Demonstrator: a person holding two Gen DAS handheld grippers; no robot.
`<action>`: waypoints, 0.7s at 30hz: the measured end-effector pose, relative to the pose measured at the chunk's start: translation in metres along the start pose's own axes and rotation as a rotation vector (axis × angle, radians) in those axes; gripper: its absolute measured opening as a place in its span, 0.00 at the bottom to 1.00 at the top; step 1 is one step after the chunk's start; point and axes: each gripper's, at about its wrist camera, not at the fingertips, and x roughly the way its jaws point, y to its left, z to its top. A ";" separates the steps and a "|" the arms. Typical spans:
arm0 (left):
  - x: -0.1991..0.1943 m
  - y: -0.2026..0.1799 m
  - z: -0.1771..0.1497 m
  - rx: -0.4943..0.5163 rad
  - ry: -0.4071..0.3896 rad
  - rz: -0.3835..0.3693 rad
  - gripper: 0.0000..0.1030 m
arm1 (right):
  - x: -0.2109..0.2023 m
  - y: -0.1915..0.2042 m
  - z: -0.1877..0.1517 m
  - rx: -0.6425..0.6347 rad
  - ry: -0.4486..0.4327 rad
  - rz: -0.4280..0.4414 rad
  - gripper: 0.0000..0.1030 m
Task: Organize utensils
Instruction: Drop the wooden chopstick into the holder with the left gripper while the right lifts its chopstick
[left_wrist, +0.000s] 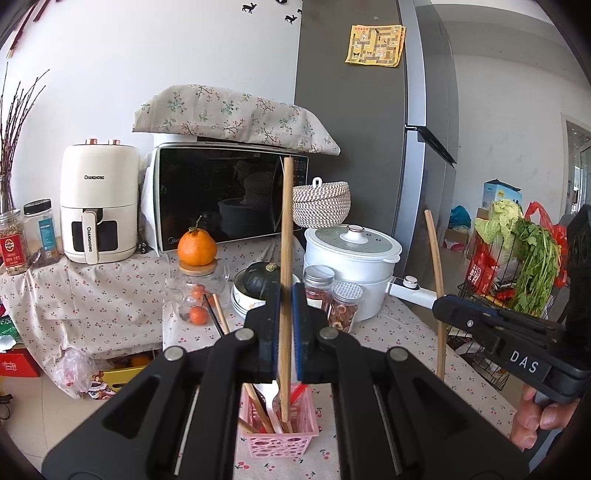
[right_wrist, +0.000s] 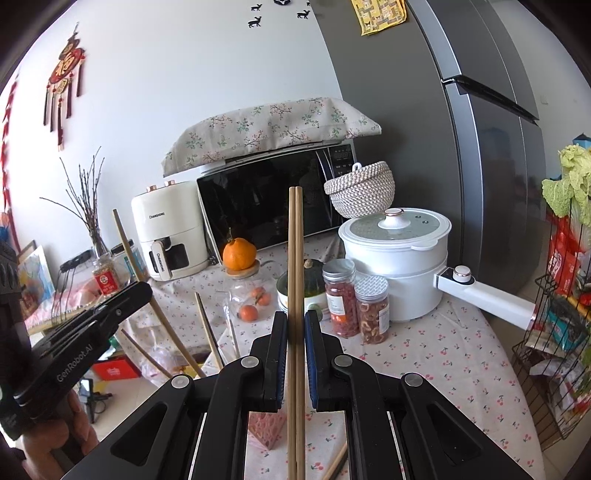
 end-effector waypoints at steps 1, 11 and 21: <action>0.002 0.000 -0.001 0.003 0.000 0.003 0.07 | 0.001 0.001 0.000 -0.003 0.000 0.001 0.09; 0.018 0.004 -0.008 -0.022 0.069 0.015 0.32 | 0.007 0.000 -0.001 0.009 0.009 0.003 0.09; -0.007 0.011 -0.009 -0.073 0.097 0.020 0.99 | 0.007 0.001 0.000 0.027 -0.004 0.013 0.09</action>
